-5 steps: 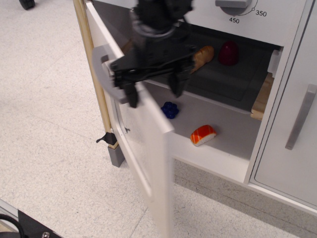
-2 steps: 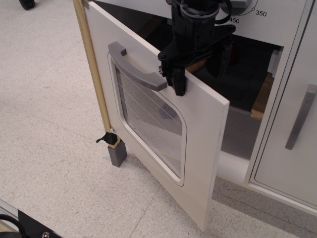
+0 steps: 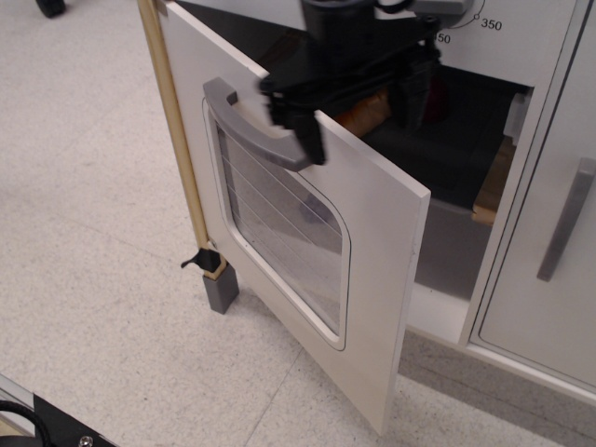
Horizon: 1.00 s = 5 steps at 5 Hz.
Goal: Close oven
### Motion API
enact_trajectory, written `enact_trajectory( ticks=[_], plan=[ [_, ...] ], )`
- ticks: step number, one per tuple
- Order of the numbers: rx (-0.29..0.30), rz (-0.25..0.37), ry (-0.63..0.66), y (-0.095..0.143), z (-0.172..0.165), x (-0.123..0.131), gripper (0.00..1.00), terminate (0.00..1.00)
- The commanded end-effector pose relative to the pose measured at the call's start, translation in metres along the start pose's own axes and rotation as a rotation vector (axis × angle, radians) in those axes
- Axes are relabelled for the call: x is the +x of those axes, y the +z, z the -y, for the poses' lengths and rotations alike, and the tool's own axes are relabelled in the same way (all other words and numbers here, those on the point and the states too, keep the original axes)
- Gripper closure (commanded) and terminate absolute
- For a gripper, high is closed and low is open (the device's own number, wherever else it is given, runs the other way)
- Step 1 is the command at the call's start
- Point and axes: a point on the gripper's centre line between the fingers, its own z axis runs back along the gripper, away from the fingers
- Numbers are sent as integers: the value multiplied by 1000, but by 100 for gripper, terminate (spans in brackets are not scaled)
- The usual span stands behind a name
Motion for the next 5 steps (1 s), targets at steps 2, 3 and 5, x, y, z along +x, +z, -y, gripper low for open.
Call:
enact_trajectory(
  ticks=[2, 3, 5],
  plan=[
    [116, -20, -406, -45, -46, -9, 0, 0],
    [129, -18, -536, -69, -42, -9, 0, 0],
    [89, -116, -711, -94, -14, 1, 0, 0]
  ],
)
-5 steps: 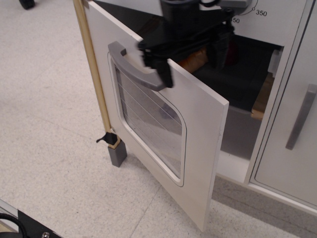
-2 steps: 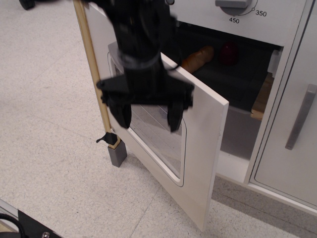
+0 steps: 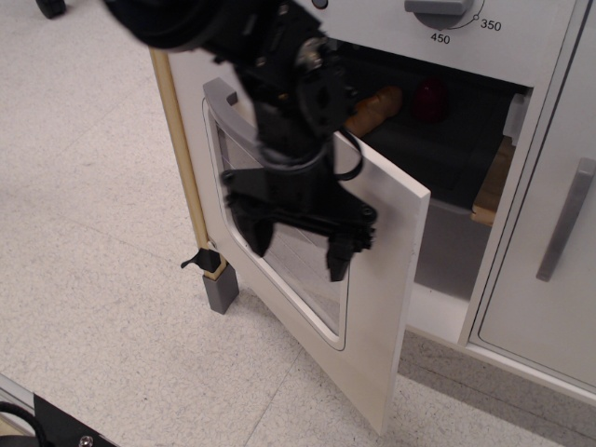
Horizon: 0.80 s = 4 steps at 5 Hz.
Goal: Close oven
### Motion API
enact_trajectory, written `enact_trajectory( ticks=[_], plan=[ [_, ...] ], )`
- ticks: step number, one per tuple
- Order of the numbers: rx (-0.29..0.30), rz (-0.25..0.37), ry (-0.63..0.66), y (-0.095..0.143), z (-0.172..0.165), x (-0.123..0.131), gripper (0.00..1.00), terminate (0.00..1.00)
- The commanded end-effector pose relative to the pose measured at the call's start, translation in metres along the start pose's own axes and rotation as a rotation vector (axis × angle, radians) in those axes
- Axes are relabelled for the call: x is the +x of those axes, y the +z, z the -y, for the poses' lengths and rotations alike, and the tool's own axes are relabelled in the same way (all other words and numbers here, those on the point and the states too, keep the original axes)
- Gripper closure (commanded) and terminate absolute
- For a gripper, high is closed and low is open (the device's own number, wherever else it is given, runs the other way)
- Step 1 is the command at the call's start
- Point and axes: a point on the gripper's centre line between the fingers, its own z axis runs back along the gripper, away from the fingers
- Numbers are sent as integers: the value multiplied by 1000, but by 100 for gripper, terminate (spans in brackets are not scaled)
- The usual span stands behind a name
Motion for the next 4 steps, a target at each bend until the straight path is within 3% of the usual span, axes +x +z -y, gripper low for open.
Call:
enact_trajectory(
  ticks=[1, 4],
  plan=[
    [-58, 12, -55, -1, 18, 45, 0, 0],
    [-68, 171, 8, -1, 43, 94, 0, 0]
  ],
)
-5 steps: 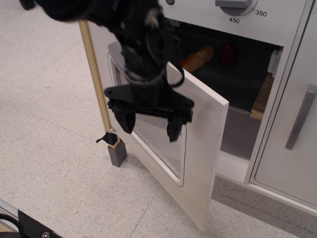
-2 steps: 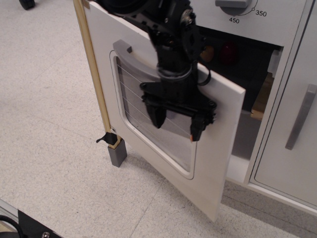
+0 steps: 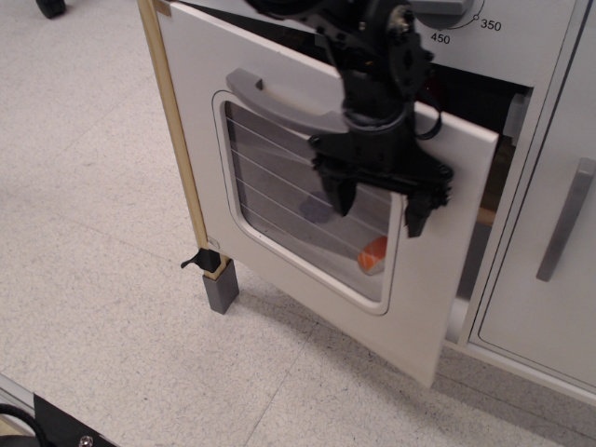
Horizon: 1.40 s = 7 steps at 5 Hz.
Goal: Close oven
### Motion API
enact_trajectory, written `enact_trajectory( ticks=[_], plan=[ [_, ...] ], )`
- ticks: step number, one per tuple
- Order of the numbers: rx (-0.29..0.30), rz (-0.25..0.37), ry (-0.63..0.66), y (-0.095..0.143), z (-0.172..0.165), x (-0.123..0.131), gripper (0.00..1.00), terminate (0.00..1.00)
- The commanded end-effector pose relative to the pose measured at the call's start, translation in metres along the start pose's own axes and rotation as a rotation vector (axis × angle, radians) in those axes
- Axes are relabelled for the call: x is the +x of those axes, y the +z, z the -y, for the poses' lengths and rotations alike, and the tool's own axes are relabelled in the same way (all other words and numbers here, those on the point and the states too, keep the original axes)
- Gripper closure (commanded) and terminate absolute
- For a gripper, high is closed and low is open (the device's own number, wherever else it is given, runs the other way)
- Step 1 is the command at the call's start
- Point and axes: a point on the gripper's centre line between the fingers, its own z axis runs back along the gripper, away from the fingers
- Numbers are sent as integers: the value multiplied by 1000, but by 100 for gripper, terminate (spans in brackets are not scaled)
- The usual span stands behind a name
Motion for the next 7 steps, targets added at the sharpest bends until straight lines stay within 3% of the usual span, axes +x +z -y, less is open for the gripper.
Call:
enact_trajectory(
  ticks=[1, 3, 5, 6, 7],
  plan=[
    [32, 123, 75, 2, 4, 49, 0, 0],
    [32, 160, 112, -2, -4, 69, 0, 0],
    [22, 168, 67, 13, -11, 52, 0, 0],
    [73, 96, 23, 19, -15, 43, 0, 0],
    [73, 96, 23, 19, -15, 43, 0, 0]
  ],
)
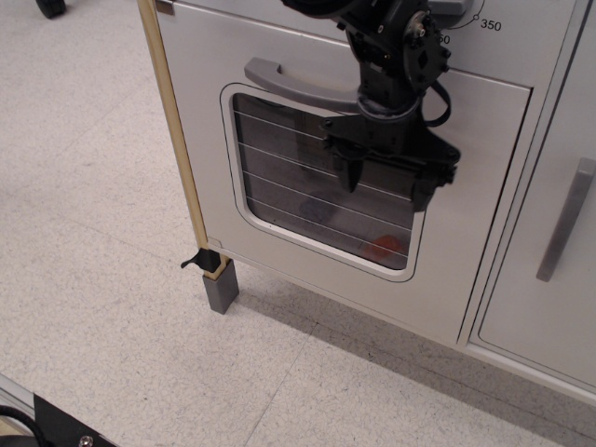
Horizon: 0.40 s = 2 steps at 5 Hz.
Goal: Close oven
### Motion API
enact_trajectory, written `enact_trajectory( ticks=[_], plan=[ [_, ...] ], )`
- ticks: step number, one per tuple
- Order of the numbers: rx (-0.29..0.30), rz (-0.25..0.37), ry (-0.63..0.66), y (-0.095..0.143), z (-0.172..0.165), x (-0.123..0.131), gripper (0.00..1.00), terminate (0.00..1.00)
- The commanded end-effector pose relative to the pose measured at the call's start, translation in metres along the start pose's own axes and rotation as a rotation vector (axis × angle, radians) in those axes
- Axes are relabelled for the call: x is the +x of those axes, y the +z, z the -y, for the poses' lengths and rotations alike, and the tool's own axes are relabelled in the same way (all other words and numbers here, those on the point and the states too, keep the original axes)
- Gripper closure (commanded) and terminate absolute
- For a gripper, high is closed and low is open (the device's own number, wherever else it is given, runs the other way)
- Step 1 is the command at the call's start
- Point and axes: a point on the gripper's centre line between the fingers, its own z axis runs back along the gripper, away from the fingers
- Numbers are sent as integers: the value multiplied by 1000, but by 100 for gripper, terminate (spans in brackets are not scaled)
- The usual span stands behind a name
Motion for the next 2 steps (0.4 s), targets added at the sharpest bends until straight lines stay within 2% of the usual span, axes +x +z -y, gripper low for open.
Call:
enact_trajectory(
  ticks=[1, 2],
  plan=[
    [-14, 68, -2, 27, 0, 27, 0, 0],
    [-14, 68, -2, 27, 0, 27, 0, 100]
  ],
)
